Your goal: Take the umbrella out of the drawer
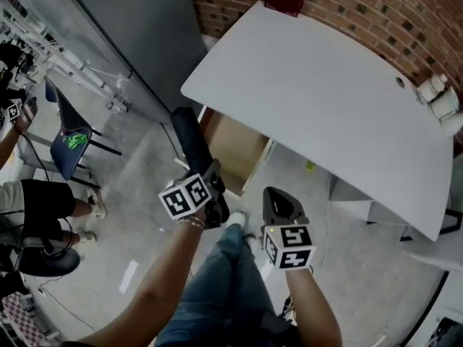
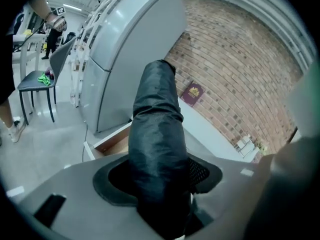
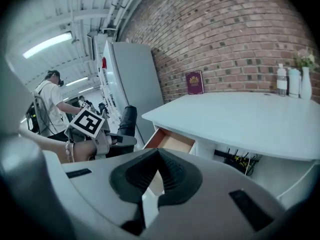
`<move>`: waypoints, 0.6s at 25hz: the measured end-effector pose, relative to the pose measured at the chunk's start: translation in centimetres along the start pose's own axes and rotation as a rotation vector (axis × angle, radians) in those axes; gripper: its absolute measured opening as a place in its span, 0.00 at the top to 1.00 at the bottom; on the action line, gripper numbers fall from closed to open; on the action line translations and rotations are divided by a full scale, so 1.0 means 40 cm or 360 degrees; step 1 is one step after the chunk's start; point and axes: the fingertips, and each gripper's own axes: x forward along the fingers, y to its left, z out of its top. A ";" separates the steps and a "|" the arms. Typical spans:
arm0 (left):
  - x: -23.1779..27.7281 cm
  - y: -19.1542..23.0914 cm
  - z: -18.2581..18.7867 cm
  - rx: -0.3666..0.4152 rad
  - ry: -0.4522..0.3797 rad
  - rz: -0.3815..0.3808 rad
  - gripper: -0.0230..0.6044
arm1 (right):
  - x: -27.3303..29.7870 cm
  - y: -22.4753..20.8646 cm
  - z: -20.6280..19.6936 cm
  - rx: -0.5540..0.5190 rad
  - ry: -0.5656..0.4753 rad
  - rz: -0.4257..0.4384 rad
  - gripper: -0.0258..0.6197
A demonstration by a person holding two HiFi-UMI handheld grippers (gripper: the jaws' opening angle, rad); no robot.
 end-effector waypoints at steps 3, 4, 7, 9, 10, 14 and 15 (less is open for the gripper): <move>-0.058 -0.034 0.036 0.0089 -0.0030 -0.0064 0.56 | -0.035 0.028 0.055 -0.0078 -0.0026 0.0000 0.97; -0.074 -0.045 0.045 0.0114 -0.0034 -0.0075 0.56 | -0.045 0.032 0.072 -0.0089 -0.0039 -0.0002 0.97; -0.115 -0.080 0.070 0.0144 -0.0053 -0.0109 0.56 | -0.070 0.037 0.116 -0.0106 -0.0081 -0.0013 0.97; -0.139 -0.100 0.091 0.0154 -0.0077 -0.0133 0.56 | -0.082 0.049 0.148 -0.0128 -0.0101 -0.0005 0.97; -0.151 -0.110 0.103 0.0161 -0.0091 -0.0142 0.56 | -0.089 0.054 0.165 -0.0149 -0.0109 -0.0001 0.97; -0.201 -0.147 0.155 0.0245 -0.0173 -0.0169 0.56 | -0.125 0.069 0.246 -0.0225 -0.0195 -0.0013 0.97; -0.213 -0.161 0.173 0.0274 -0.0200 -0.0184 0.56 | -0.135 0.070 0.269 -0.0239 -0.0234 -0.0024 0.97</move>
